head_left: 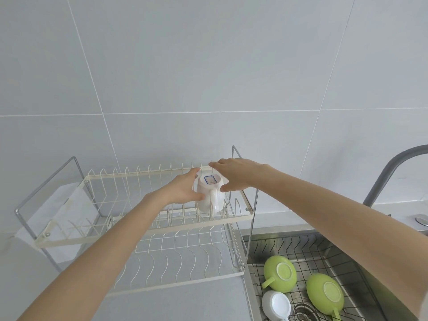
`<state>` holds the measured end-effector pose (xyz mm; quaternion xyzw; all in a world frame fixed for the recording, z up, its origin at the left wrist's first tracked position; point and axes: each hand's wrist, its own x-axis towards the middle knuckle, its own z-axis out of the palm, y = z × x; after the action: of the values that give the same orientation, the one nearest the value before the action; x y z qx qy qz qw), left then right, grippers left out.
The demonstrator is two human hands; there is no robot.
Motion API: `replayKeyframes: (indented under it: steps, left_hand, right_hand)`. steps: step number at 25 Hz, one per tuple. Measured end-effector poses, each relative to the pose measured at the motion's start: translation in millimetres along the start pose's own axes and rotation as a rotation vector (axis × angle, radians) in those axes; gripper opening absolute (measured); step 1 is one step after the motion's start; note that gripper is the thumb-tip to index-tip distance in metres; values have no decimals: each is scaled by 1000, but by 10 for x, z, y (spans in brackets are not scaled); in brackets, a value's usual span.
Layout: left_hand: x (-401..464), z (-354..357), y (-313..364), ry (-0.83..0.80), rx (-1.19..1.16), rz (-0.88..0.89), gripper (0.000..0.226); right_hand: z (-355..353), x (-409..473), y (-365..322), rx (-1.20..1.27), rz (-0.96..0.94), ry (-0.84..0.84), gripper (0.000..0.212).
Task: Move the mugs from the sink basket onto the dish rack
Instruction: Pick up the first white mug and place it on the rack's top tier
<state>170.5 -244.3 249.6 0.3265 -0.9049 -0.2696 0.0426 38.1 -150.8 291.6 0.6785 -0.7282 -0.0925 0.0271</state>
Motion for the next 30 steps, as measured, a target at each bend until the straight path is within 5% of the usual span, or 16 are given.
replayKeyframes:
  steps: [5,13,21,30]
  left_hand:
    - [-245,-151,352,159,153,128,65]
    - [-462,130,1078,374,532,204,69]
    - [-558,881,1672,397,481,286,66]
    - [-467,1846,1695,235,533,117,69]
  right_hand:
    - [-154,-355,161,8,-35,175,62]
    - [-15,-1074,618,13,67,317,70]
    - [592,-1708,1155,78,107,240,72]
    - [1575,-1985,1413,170,56,124,74]
